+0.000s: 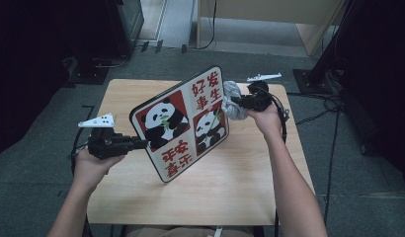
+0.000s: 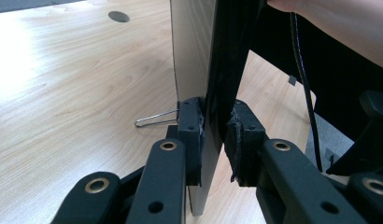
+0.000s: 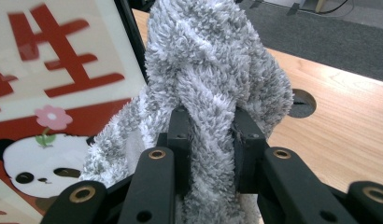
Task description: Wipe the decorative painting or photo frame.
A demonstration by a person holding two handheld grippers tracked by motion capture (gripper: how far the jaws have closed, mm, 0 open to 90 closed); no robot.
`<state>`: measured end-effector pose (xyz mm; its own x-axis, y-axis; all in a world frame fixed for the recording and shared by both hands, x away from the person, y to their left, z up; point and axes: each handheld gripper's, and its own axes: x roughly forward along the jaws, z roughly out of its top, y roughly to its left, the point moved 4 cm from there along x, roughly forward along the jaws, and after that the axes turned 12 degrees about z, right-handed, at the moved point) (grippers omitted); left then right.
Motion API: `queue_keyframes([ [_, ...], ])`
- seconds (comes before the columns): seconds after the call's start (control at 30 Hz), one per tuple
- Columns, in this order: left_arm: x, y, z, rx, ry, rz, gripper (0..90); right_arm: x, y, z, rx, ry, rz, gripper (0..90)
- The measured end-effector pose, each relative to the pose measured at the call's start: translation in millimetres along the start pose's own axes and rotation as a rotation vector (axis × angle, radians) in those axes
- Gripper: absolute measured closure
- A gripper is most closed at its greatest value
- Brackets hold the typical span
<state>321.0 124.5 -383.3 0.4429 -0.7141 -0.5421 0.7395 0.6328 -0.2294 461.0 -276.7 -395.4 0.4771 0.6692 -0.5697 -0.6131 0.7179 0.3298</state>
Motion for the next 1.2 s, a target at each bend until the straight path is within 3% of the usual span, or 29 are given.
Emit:
queue_keyframes([
  [0.83,1.3,-1.2,-0.2,0.003,0.006,0.004,77.1,10.3,-4.7,-30.1,0.000,-0.060,-0.028,73.7],
  [1.07,1.5,-1.1,-0.3,0.001,0.006,0.002,77.1,13.9,-4.5,-39.8,-0.022,-0.040,-0.058,73.7],
  [1.2,1.8,-1.3,-0.3,0.001,0.006,0.003,77.1,15.6,-5.0,-46.4,-0.011,-0.047,-0.060,73.7],
])
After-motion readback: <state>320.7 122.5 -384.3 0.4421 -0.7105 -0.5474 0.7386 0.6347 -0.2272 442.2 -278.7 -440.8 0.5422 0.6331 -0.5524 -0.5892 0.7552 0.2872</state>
